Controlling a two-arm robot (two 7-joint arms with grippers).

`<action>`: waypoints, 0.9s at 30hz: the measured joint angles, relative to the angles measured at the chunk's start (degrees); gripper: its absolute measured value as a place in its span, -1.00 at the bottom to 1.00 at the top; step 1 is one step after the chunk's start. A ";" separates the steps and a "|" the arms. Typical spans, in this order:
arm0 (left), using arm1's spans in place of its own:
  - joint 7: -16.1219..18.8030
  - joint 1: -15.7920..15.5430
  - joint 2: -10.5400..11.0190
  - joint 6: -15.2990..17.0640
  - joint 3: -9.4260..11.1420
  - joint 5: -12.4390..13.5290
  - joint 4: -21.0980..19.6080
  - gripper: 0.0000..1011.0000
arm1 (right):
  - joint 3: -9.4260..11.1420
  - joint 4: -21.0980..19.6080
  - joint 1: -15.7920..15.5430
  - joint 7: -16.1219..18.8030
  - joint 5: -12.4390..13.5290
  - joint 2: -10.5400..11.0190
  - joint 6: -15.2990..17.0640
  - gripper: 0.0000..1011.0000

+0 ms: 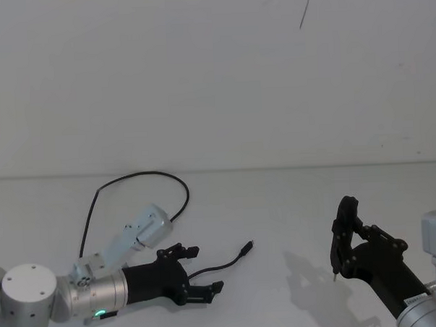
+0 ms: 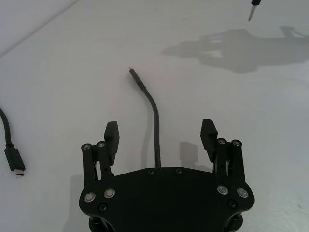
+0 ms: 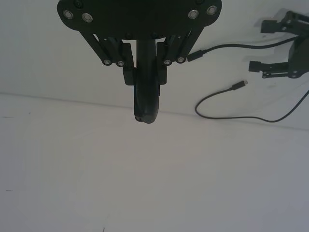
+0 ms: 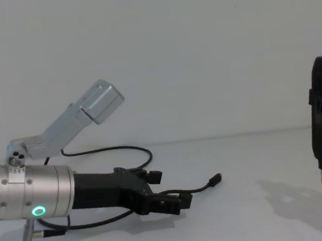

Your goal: Pick up the data cable with the one hand.

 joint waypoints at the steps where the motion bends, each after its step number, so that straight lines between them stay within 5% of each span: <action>1: -0.07 -0.16 -0.19 -0.16 0.00 0.03 0.41 0.93 | 0.00 0.00 0.00 0.00 0.00 0.00 0.00 -0.47; 7: -0.67 -1.23 -1.39 -0.95 0.03 0.15 3.21 0.71 | 0.00 0.00 0.00 0.00 0.00 0.00 0.00 -0.47; 27: -1.53 -2.80 -3.18 -2.10 0.03 0.32 7.25 -0.57 | 0.00 0.00 0.00 0.00 0.00 0.00 0.00 -0.47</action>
